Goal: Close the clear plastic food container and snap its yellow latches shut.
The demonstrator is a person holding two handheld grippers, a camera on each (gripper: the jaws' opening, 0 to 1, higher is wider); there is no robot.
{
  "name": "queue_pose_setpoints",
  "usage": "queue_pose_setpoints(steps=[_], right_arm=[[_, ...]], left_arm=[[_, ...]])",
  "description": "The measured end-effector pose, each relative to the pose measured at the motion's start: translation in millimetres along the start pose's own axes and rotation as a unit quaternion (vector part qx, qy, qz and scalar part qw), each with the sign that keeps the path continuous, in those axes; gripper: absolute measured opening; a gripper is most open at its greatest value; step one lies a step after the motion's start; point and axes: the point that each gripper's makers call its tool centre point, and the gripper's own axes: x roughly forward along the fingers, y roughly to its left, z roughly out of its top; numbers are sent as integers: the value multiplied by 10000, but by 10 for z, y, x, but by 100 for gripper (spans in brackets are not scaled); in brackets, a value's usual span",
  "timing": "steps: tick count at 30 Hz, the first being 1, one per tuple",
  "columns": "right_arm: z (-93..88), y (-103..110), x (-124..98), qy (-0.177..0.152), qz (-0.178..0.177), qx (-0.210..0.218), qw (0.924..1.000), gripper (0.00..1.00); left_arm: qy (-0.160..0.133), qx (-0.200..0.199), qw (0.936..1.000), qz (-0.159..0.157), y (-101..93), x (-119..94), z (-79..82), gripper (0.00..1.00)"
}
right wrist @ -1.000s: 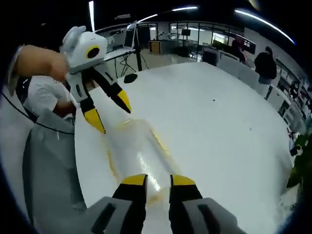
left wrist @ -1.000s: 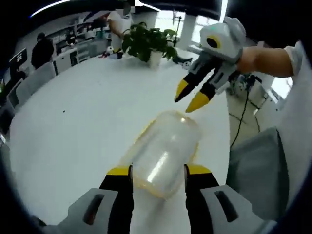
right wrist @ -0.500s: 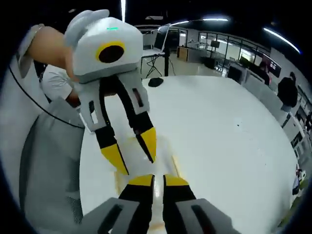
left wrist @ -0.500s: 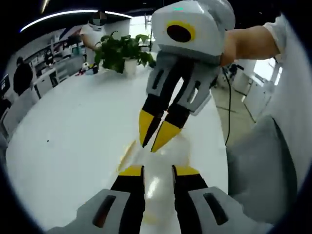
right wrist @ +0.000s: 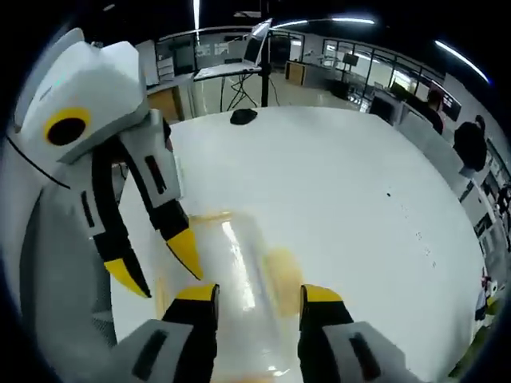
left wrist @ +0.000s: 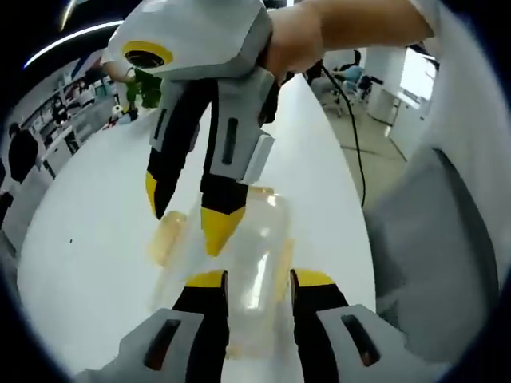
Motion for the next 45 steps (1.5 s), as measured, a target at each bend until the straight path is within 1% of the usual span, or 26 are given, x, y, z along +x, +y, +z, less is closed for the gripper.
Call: queue_pose_setpoints(steps=[1,2,4,5,6,7,8,10,13,15,16,17,18,19,22,23,24,25,27,30,32,35,37,39,43,45], right_arm=[[-9,-4,12,41,42,-50,10000,38],[-18,20,24,80,163,-126,9998,40],[-74,78,47,295,428,-251,9983,39],[-85,76,71,407,494,-430,9970,39],[-80,94,87,445,589,-467,9962,39],[-94,138,99,544,763,-395,9948,40],[-104,162,106,603,861,-349,9938,39],[-72,109,120,610,849,-369,9938,42],[-92,102,133,730,1023,-220,9918,43],[-114,136,132,850,1237,-120,9886,43],[-103,109,146,855,1208,-174,9888,43],[-101,114,145,884,1232,-176,9883,43],[-102,120,148,905,1251,-183,9878,44],[-104,114,154,935,1281,-167,9872,44],[-115,120,163,1023,1318,-122,9859,44],[-119,129,160,1061,1331,-97,9854,44],[-143,163,152,1193,1416,-83,9827,44],[-151,174,154,1271,1457,-152,9810,45],[-134,172,168,1318,1495,-259,9796,44],[-135,181,176,1392,1602,-381,9765,44],[-139,175,184,1457,1669,-369,9744,44],[-153,177,203,1582,1839,-349,9695,43],[-152,190,208,1701,1883,-345,9667,43],[-156,199,209,1798,1942,-414,9635,43],[-172,198,228,1921,2059,-324,9590,41],[-183,208,235,2045,2140,-311,9547,41]], left_arm=[[28,65,10000,60,23,-1,-10,30],[136,195,9997,105,32,4,-44,31],[161,256,9995,124,16,24,-55,34],[248,454,9985,190,22,33,-75,35],[257,466,9984,194,3,52,-81,37],[273,460,9984,187,-16,74,-84,38],[239,526,9981,202,-20,81,-66,40],[257,516,9981,220,-35,109,-49,41],[382,855,9949,364,-27,142,-54,45],[415,944,9937,432,-17,155,-63,44],[467,1105,9915,506,11,147,-71,42],[468,1146,9909,530,14,150,-70,41],[462,1109,9915,500,-2,157,-71,41],[486,1160,9907,527,8,155,-72,42],[502,1103,9910,577,22,167,-65,43],[460,1076,9915,565,17,174,-57,44],[386,1024,9926,528,-1,186,-43,45],[398,1037,9924,522,-7,186,-45,45],[471,1118,9910,568,-10,198,-51,45],[491,1114,9907,613,4,195,-55,44],[449,1104,9908,648,6,197,-61,44],[503,1230,9882,762,0,211,-70,44],[513,1295,9868,826,-3,216,-80,44],[502,1251,9873,842,14,213,-78,44],[506,1213,9877,846,23,210,-71,43],[480,1157,9884,859,29,214,-77,43]])
